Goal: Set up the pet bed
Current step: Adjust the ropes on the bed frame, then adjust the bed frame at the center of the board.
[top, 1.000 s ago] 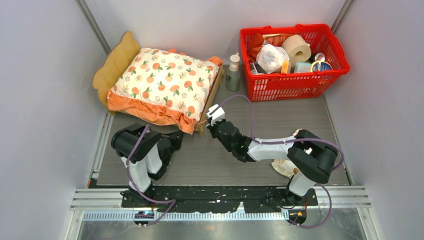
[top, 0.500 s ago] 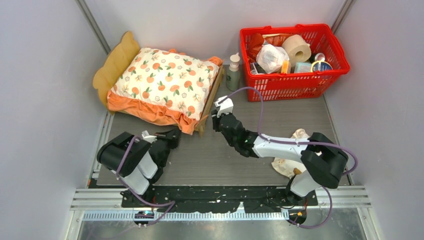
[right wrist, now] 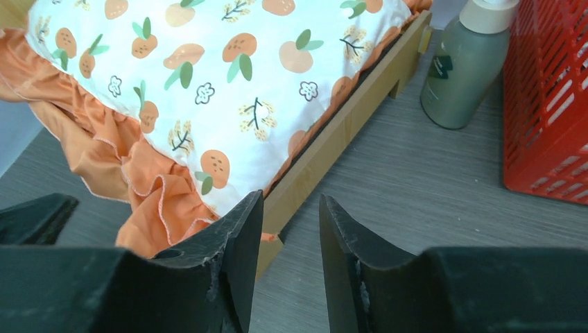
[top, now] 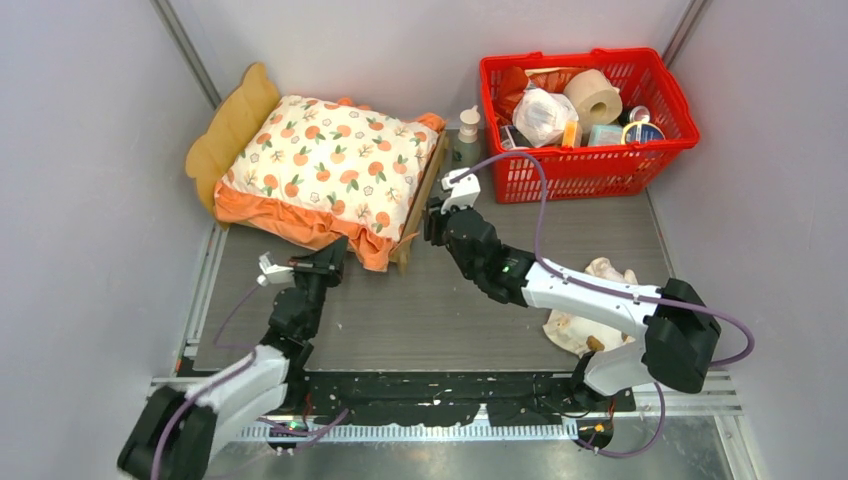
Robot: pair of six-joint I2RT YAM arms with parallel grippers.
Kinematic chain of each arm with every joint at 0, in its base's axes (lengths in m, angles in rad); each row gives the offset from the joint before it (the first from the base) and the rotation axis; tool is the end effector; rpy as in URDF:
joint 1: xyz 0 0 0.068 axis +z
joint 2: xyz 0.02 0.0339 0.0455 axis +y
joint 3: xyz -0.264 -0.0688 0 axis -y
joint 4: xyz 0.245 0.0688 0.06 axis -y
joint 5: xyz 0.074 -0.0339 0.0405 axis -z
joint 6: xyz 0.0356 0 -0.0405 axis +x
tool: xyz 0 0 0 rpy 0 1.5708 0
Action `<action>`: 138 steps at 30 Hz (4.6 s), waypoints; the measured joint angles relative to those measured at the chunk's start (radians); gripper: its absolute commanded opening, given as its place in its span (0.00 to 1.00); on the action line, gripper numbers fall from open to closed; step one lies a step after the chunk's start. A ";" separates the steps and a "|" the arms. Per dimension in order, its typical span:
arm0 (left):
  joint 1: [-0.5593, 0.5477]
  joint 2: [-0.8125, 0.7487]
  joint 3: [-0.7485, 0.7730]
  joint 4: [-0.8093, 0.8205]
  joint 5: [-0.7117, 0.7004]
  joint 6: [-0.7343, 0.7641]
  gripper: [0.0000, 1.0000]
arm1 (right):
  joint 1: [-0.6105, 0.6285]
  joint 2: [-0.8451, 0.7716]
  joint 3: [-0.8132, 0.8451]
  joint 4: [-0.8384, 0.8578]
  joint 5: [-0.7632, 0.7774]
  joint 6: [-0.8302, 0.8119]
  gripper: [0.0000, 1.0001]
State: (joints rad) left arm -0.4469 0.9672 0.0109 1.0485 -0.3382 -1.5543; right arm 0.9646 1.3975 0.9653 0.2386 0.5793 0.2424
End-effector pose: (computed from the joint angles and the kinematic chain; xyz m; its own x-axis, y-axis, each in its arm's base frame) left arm 0.1562 -0.0618 0.1752 -0.1084 -0.9940 0.0141 0.0848 -0.0234 -0.9961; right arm 0.2006 0.2551 0.3054 -0.1980 0.0669 -0.9779 -0.3442 0.9294 0.1333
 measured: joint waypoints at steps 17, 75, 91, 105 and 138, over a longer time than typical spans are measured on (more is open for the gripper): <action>0.037 -0.010 0.389 -0.755 0.213 0.488 0.03 | -0.016 -0.081 -0.046 -0.063 0.032 0.062 0.54; 0.849 0.690 1.666 -1.434 0.414 1.650 0.88 | -0.076 0.065 -0.026 0.120 -0.343 0.124 0.66; 0.869 0.883 1.775 -1.445 0.489 1.693 0.31 | -0.103 0.074 -0.028 0.173 -0.380 0.095 0.66; 0.880 0.711 1.595 -1.464 0.521 1.657 0.00 | -0.137 0.024 -0.071 0.147 -0.365 0.054 0.66; 0.875 0.080 1.439 -1.914 0.295 1.189 1.00 | -0.021 0.005 0.021 0.053 -0.464 -0.213 0.66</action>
State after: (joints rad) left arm 0.4278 1.0473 1.4502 -0.8658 -0.0433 -0.3656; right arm 0.9440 1.4021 0.9863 0.2916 0.1150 0.0296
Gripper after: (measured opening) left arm 0.985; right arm 0.663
